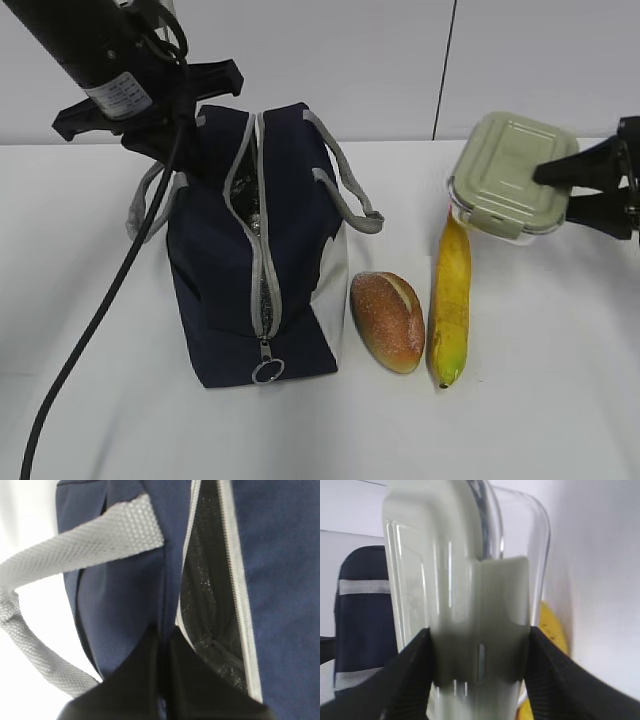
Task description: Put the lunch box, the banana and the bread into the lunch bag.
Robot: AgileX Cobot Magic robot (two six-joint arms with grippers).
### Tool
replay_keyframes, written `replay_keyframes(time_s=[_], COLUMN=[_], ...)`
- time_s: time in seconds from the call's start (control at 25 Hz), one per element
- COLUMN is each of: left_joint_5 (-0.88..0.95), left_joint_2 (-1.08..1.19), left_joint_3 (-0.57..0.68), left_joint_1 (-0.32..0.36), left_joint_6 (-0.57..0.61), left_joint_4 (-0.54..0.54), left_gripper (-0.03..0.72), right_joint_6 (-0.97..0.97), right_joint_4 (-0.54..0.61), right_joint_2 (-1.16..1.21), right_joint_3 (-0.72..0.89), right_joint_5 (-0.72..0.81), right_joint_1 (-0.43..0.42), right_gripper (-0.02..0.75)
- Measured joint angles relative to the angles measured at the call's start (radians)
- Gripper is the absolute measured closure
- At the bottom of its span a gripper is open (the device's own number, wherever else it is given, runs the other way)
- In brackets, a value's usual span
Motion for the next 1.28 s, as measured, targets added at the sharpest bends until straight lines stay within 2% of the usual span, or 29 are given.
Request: replay_keyframes(time_s=[0.24,0.44,0.64,0.88,1.28], left_joint_5=[-0.001,-0.001,-0.001,-0.001,-0.002], left_joint_2=[0.000,0.000,0.000,0.000,0.000], left_joint_3=[0.000,0.000,0.000,0.000,0.000], left_joint_1=[0.000,0.000,0.000,0.000,0.000], left_joint_6=[0.000,0.000,0.000,0.000,0.045], left_joint_4=[0.000,0.000,0.000,-0.005,-0.069], left_gripper=[0.687,0.687,0.687,0.687,0.687], right_joint_6=[0.028,0.094,0.141,0.200,0.298], right_joint_4=[0.048,0.048,0.022,-0.084,-0.101], right_joint_2=[-0.115,-0.163,-0.165,-0.165,-0.165], right_joint_3=[-0.032,-0.164,-0.257,-0.272,-0.272], right_joint_5=[0.009,0.034,0.050,0.061,0.022], right_joint_1=[0.153,0.294,0.385,0.401,0.401], right_gripper=[0.337,0.337,0.337,0.337,0.337])
